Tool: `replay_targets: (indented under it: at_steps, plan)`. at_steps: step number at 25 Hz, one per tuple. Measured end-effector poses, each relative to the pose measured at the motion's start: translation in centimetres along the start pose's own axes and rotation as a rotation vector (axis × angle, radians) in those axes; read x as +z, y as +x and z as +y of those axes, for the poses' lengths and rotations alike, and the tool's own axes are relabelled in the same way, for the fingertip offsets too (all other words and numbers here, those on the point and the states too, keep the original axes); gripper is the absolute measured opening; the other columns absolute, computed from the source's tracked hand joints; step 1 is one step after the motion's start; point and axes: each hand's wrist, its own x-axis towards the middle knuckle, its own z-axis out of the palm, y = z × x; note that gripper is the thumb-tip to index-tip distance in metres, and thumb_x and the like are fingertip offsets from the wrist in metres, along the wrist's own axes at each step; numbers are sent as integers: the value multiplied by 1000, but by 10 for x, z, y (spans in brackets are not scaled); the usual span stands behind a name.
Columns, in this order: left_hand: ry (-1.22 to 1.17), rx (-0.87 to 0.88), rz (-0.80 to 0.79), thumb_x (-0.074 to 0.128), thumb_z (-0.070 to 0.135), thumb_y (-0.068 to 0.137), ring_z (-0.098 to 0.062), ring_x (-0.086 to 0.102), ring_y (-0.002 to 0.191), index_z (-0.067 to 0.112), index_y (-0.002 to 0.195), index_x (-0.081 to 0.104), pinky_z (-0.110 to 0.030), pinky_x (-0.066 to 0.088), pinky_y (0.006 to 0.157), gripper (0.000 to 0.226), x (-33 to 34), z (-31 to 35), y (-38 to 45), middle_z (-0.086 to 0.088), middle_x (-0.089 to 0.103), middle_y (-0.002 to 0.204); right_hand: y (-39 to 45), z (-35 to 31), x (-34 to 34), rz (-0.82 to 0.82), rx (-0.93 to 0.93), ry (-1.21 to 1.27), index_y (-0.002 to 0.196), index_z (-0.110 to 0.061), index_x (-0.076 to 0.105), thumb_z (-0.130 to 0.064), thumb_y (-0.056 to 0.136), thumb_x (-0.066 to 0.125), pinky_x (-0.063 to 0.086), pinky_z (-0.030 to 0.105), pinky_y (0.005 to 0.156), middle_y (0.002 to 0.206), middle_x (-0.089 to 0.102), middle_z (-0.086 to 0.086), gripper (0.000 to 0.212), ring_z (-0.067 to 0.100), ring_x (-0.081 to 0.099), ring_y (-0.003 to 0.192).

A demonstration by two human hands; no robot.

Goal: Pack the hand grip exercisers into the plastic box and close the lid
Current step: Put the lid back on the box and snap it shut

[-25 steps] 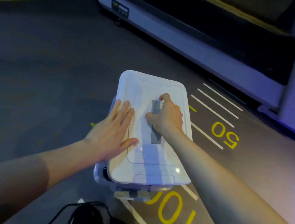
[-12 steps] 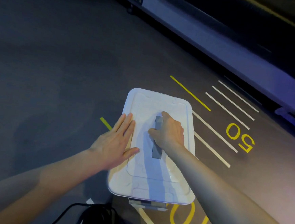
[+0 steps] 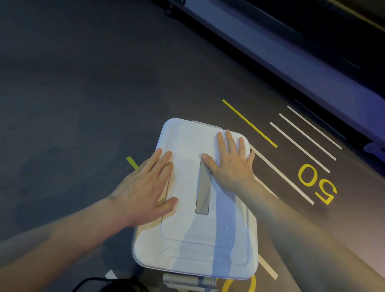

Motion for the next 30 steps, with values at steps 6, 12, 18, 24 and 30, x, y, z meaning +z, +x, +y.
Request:
replay_targets:
  at_steps: [6, 12, 18, 24, 30]
  plan:
    - [-56, -220, 216, 27, 63, 80, -37, 42, 116, 0, 115, 50, -48, 44, 89, 76, 6, 26, 24, -16, 54, 117, -1, 4, 13, 60, -2, -15, 150, -32, -6, -76, 81, 8, 3, 59, 112, 158, -14, -9, 82, 27, -13, 146]
    - [-5, -329, 117, -12, 75, 72, -36, -15, 140, 16, 145, -12, -53, 4, 112, 94, 19, 43, 30, -10, -11, 156, -2, 7, 17, 40, -21, -36, 150, -31, -6, -77, 80, 7, -1, 57, 113, 158, -15, -7, 85, 28, -13, 145]
    - [7, -324, 115, -15, 73, 72, -37, -18, 139, 14, 146, -12, -54, 5, 112, 94, 17, 44, 29, -11, -14, 155, 46, -4, -8, 272, -22, 103, 138, -15, 38, -44, 98, 33, 18, 41, 111, 148, 31, 5, 50, 24, 23, 138]
    - [22, -318, 106, -20, 72, 71, -40, -24, 137, 12, 138, -26, -55, -4, 111, 90, 15, 45, 28, -13, -23, 152, 103, 0, -19, -97, -32, 124, 137, -21, 42, -50, 98, 23, 28, 47, 104, 137, 50, 9, 52, 30, 42, 127]
    - [26, -304, 152, -11, 76, 75, -39, -18, 139, 14, 139, -20, -54, -6, 110, 89, 17, 43, 30, -12, -13, 155, 101, 9, -16, 76, -245, 122, 100, -19, 54, -52, 95, 36, 34, 32, 67, 94, 58, 4, 38, 27, 56, 92]
